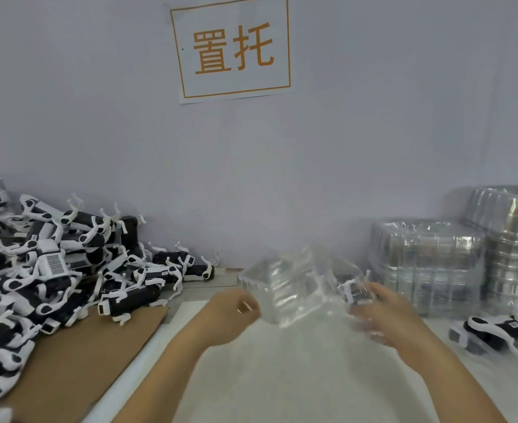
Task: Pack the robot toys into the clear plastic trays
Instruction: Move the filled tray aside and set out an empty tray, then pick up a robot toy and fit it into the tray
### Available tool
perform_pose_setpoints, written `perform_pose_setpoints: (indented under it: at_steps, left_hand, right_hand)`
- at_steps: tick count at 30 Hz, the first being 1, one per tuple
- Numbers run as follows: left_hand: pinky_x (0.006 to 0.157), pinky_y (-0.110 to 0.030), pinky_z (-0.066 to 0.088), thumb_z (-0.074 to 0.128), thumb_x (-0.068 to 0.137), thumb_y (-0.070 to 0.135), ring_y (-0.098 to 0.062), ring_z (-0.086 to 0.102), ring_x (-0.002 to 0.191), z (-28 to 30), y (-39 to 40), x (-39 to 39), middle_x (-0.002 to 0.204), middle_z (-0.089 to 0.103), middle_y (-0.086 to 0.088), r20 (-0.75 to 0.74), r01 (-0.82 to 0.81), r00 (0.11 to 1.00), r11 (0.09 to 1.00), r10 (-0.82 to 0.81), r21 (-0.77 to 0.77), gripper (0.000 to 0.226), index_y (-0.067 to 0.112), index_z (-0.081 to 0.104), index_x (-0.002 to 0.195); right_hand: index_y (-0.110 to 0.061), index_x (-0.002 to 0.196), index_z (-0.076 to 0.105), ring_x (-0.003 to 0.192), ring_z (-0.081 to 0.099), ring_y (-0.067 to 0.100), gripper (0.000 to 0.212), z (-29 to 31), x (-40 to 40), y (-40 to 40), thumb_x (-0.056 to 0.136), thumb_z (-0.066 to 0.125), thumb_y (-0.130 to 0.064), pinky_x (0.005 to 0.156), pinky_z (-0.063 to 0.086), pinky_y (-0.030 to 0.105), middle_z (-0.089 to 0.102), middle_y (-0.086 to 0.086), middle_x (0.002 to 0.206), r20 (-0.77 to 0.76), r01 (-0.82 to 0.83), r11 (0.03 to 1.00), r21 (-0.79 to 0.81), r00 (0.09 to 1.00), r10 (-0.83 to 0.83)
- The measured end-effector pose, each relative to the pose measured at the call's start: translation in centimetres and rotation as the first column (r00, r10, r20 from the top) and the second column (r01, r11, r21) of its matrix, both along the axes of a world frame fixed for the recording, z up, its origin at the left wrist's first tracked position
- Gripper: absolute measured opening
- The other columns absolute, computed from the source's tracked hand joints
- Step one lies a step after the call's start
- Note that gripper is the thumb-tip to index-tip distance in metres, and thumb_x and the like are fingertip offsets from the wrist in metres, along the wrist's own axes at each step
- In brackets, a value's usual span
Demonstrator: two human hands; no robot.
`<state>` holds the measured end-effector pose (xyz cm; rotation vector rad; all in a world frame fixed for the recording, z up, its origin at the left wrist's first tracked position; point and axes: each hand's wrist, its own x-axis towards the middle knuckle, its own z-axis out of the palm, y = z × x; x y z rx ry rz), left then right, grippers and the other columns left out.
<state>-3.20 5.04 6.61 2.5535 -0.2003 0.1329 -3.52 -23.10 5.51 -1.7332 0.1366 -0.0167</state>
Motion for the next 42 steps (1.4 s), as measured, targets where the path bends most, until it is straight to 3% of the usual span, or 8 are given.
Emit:
perform_pose_setpoints:
  at_steps: [6,11,14,17,25,31,34,42]
  left_hand:
    - [0.105,-0.045,0.041,0.051,0.094,0.037,-0.035,0.030,0.133,-0.5,9.6,3.5,0.149,0.028,-0.009,0.237,-0.497,0.867,0.733,0.438,0.465,0.053,0.029,0.036,0.144]
    - [0.112,-0.054,0.035,0.046,0.099,0.043,-0.042,0.023,0.143,-1.8,18.4,4.8,0.157,0.022,-0.008,0.032,-0.500,0.824,0.698,0.566,0.513,0.057,0.027,0.028,0.150]
    - [0.093,-0.038,0.049,0.047,0.100,0.033,-0.023,0.057,0.102,-2.7,20.7,4.3,0.121,0.045,-0.004,0.068,-0.399,0.896,0.730,0.439,0.555,0.022,0.020,0.057,0.115]
    - [0.080,-0.035,0.049,0.048,0.098,0.022,-0.018,0.049,0.090,-3.5,20.3,3.8,0.107,0.038,0.002,0.178,-0.407,0.908,0.692,0.380,0.596,0.004,0.022,0.051,0.095]
    - [0.088,-0.037,0.047,0.046,0.097,0.014,-0.029,0.045,0.121,-3.8,18.4,4.5,0.134,0.036,-0.008,0.245,-0.510,0.850,0.616,0.466,0.600,0.039,0.019,0.041,0.135]
    - [0.080,-0.039,0.051,0.065,0.083,0.001,-0.033,0.061,0.094,-3.6,20.2,5.1,0.118,0.041,-0.014,0.216,-0.549,0.826,0.658,0.521,0.516,0.030,0.004,0.061,0.113]
    - [0.096,-0.033,0.045,0.069,0.084,0.007,-0.022,0.060,0.105,-3.0,19.6,5.3,0.123,0.047,-0.008,0.245,-0.511,0.847,0.593,0.472,0.623,0.034,0.011,0.059,0.116]
    - [0.057,-0.037,0.037,0.051,0.084,-0.016,-0.031,0.051,0.072,1.8,15.0,4.9,0.088,0.051,-0.013,0.517,-0.557,0.797,0.712,0.312,0.429,0.023,-0.001,0.060,0.100]
  right_hand:
    - [-0.024,0.145,0.038,0.113,0.055,0.021,0.059,0.1,-0.1,1.3,0.088,0.053,-0.020,0.091,0.047,0.029,0.051,0.002,0.129,-0.136,-0.140,0.751,-0.646,0.988,0.067]
    - [-0.026,0.153,0.024,0.109,0.055,0.018,0.066,-0.8,0.1,1.8,0.093,0.050,-0.034,0.080,0.045,0.023,0.049,0.002,0.132,-0.200,-0.223,0.774,-0.592,0.972,0.127]
    - [-0.026,0.153,0.024,0.100,0.054,0.015,0.065,-1.1,0.4,1.9,0.094,0.050,-0.035,0.073,0.042,0.021,0.050,-0.001,0.123,-0.193,-0.209,0.803,-0.559,0.974,0.120]
    - [-0.027,0.154,0.022,0.096,0.053,0.015,0.067,-1.3,0.3,2.1,0.094,0.050,-0.035,0.072,0.040,0.021,0.052,-0.001,0.126,-0.194,-0.209,0.817,-0.538,0.974,0.122]
    - [-0.028,0.157,0.018,0.088,0.050,0.014,0.072,-1.6,0.4,2.1,0.093,0.050,-0.035,0.059,0.037,0.017,0.052,-0.004,0.122,-0.190,-0.201,0.834,-0.514,0.975,0.118]
    - [-0.026,0.151,0.027,0.074,0.048,0.009,0.064,-1.7,0.6,2.1,0.092,0.050,-0.034,0.055,0.035,0.018,0.055,-0.004,0.111,-0.186,-0.209,0.836,-0.507,0.974,0.131]
    - [-0.027,0.145,0.035,0.068,0.047,0.007,0.055,-1.8,0.6,2.2,0.092,0.050,-0.033,0.054,0.035,0.018,0.055,-0.006,0.100,-0.190,-0.212,0.838,-0.502,0.973,0.132]
    - [-0.027,0.142,0.037,0.072,0.049,0.005,0.051,-1.8,0.4,2.4,0.093,0.050,-0.034,0.056,0.037,0.018,0.052,-0.011,0.097,-0.185,-0.227,0.824,-0.520,0.971,0.150]
